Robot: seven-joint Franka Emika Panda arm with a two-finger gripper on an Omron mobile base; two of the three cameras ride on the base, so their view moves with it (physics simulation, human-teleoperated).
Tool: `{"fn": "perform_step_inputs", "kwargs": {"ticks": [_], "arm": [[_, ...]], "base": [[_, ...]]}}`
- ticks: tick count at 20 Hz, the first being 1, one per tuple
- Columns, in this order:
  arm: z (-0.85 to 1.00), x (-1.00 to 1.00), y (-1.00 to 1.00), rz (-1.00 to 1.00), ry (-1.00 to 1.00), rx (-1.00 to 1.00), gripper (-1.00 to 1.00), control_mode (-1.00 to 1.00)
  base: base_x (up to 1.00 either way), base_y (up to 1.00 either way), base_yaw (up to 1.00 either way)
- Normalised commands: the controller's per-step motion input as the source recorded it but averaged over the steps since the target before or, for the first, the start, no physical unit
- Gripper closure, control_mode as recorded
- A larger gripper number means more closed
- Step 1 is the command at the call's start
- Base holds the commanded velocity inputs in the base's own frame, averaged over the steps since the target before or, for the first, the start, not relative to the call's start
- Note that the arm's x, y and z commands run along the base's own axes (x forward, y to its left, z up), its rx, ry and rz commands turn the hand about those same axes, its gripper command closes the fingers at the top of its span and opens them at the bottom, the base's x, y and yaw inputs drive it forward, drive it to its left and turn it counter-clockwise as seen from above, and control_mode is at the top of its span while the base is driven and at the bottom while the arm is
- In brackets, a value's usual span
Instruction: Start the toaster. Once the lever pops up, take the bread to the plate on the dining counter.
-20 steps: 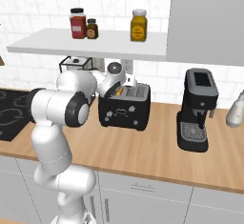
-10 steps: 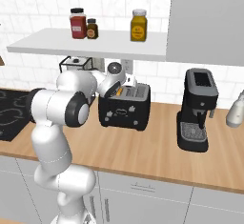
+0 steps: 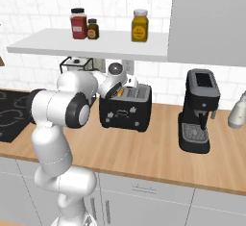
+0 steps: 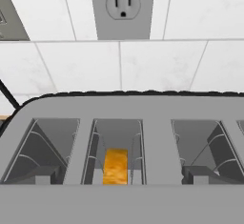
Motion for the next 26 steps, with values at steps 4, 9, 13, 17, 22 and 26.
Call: {"fn": "perform_step_inputs", "kwargs": {"ticks": [4, 9, 13, 17, 22, 26], "arm": [[0.0, 0.0, 0.0, 0.0, 0.0, 0.0, -1.0, -1.0], [0.0, 0.0, 0.0, 0.0, 0.0, 0.0, -1.0, -1.0], [0.0, 0.0, 0.0, 0.0, 0.0, 0.0, -1.0, -1.0], [0.0, 0.0, 0.0, 0.0, 0.0, 0.0, -1.0, -1.0], [0.0, 0.0, 0.0, 0.0, 0.0, 0.0, -1.0, -1.0], [0.0, 0.0, 0.0, 0.0, 0.0, 0.0, -1.0, -1.0]], "base": [[0.0, 0.0, 0.0], [0.0, 0.0, 0.0], [0.0, 0.0, 0.0], [0.0, 0.0, 0.0], [0.0, 0.0, 0.0], [0.0, 0.0, 0.0]]}}
